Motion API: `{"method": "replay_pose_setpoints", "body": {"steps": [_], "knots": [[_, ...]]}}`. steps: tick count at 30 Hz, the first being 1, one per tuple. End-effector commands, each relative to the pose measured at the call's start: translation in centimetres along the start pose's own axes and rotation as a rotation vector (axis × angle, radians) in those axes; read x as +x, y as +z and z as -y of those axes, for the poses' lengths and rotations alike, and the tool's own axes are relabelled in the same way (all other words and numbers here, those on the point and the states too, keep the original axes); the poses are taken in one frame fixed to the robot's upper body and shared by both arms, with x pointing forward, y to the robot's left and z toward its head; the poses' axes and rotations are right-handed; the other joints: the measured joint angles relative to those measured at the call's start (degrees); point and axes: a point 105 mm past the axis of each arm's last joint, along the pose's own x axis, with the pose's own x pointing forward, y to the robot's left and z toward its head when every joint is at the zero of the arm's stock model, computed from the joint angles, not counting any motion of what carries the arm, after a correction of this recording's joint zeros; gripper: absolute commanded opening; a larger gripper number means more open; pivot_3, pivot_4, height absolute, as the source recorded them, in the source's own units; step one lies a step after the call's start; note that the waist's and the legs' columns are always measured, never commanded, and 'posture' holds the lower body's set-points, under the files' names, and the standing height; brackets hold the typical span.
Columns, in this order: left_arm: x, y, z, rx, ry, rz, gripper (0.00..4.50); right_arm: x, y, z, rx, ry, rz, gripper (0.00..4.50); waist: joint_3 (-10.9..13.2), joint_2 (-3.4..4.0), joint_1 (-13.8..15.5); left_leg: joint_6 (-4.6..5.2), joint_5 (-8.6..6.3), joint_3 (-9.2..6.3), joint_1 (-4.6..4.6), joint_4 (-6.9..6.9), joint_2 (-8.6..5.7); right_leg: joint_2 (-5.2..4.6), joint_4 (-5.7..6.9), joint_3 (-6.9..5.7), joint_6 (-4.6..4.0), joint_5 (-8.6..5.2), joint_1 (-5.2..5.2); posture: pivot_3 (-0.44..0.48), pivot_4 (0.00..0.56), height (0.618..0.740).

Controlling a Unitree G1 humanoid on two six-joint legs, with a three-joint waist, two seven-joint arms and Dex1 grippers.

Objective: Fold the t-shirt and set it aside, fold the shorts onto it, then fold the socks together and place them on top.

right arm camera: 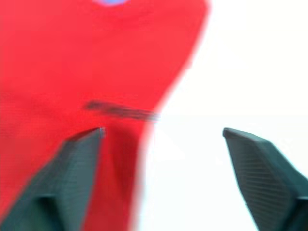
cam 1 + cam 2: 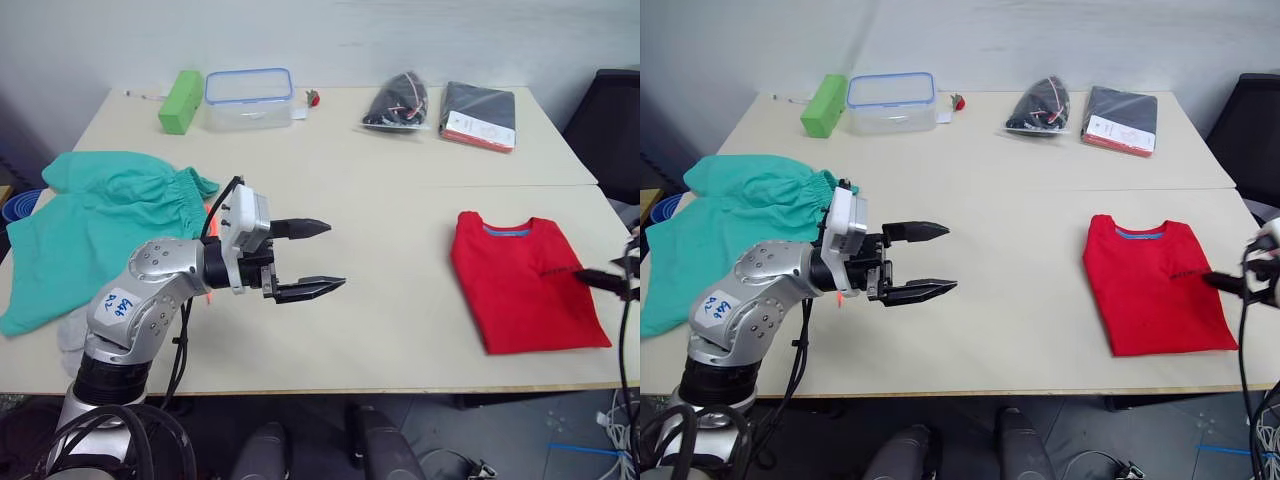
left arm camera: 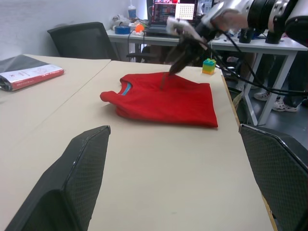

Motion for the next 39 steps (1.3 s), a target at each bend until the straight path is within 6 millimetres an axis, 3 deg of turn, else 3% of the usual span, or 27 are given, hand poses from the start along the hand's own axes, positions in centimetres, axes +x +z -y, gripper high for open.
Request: {"method": "replay_pose_setpoints", "body": {"steps": [1, 3, 5, 7, 10, 12, 16, 18, 22, 25, 36, 39], "knots": [[-0.4, 0.9, -0.1, 0.041, 0.017, 0.020, 4.50, -1.5, 5.6, -0.2, 0.027, 0.032, 0.230, 4.48, 0.00, 0.00, -0.36, 0.00, 0.00, 0.04, 0.02, -0.01, 0.03, 0.04, 0.00, 0.03, 0.00, 0.00, 0.00, 0.000, 0.150, 0.740], [-0.4, 0.9, -0.1, 0.042, 0.022, 0.020, 4.50, -1.6, 8.5, -2.2, 0.055, 0.141, 0.357, 4.48, 0.01, 0.04, -0.83, 0.00, 0.00, 0.11, 0.05, -0.03, 0.06, 0.14, 0.01, 0.13, 0.01, 0.01, 0.00, 0.000, 0.150, 0.740], [-0.6, 1.0, -0.2, 0.047, 0.029, 0.019, 4.50, -1.6, 11.8, -7.7, 0.012, 0.380, 0.467, 4.48, 0.01, 0.03, -1.28, -0.01, 0.00, 0.10, 0.05, -0.03, 0.14, 0.24, 0.03, 0.16, 0.02, 0.01, 0.00, 0.000, 0.150, 0.740], [-0.9, 1.1, -0.4, 0.055, 0.045, 0.012, 4.50, -2.1, 13.5, -14.4, -0.077, 0.628, 0.522, 4.48, 0.01, 0.04, -1.55, -0.09, -0.04, 0.09, 0.06, -0.01, 0.31, 0.45, 0.07, 0.27, 0.04, 0.03, 0.00, 0.000, 0.150, 0.740], [-1.8, 1.1, -0.8, 0.069, 0.093, -0.019, 4.50, -3.5, 13.9, -22.2, -0.162, 0.910, 0.557, 4.48, 0.01, 0.04, -1.22, -0.20, -0.06, -0.11, 0.00, 0.00, 0.46, 0.56, 0.15, 0.21, 0.00, 0.00, -0.06, 0.000, 0.150, 0.740], [-3.2, 0.5, -1.6, 0.083, 0.174, -0.078, 4.50, -4.6, 13.2, -26.4, -0.241, 1.081, 0.566, 4.48, 0.01, 0.05, -0.97, -0.25, -0.05, -0.30, -0.11, -0.01, 0.49, 0.48, 0.15, 0.10, -0.05, -0.03, -0.12, 0.000, 0.150, 0.740], [-7.4, -0.7, -3.1, 0.051, 0.418, -0.175, 4.50, -5.4, 11.9, -31.0, -0.345, 1.214, 0.587, 4.48, 0.01, 0.06, -0.11, -0.27, -0.08, -0.44, -0.20, -0.01, 0.41, -0.14, 0.14, -0.14, -0.11, -0.06, -0.11, 0.000, 0.150, 0.740], [-10.1, -1.5, -3.7, 0.060, 0.576, -0.254, 4.50, -5.3, 11.3, -32.2, -0.376, 1.232, 0.600, 4.48, 0.01, 0.05, 0.09, -0.18, -0.12, -0.49, -0.27, -0.01, 0.30, -0.32, 0.08, -0.17, -0.12, -0.06, -0.11, 0.000, 0.150, 0.740], [-15.8, -3.3, -5.2, 0.095, 0.874, -0.455, 4.50, -4.8, 10.7, -32.5, -0.370, 1.231, 0.611, 4.48, 0.00, 0.03, 0.60, -0.08, -0.16, -0.66, -0.36, -0.01, 0.13, -0.59, -0.09, -0.20, -0.13, -0.07, -0.09, 0.000, 0.150, 0.740], [-18.0, -4.0, -6.5, 0.076, 0.974, -0.514, 4.50, -4.6, 10.8, -32.8, -0.359, 1.231, 0.624, 4.48, 0.00, 0.02, 0.78, -0.07, -0.14, -0.73, -0.36, -0.01, 0.11, -0.63, -0.19, -0.29, -0.17, -0.10, -0.07, 0.000, 0.150, 0.740], [-18.5, -8.8, -12.8, 0.038, 0.981, -0.675, 4.50, -4.7, 11.0, -33.1, -0.293, 1.158, 0.660, 4.48, -0.01, 0.00, 0.54, -0.24, -0.03, -0.84, -0.33, -0.05, 0.12, -0.58, 0.06, -0.47, -0.27, -0.14, -0.11, 0.000, 0.150, 0.740], [-18.1, -9.9, -13.5, -0.004, 0.940, -0.670, 3.94, -4.9, 10.8, -33.0, -0.290, 1.136, 0.660, 4.50, -0.02, -0.01, 0.22, -0.21, -0.05, -0.81, -0.38, -0.06, 0.12, -0.58, 0.21, -0.48, -0.25, -0.13, -0.14, 0.000, 0.150, 0.740]]}}
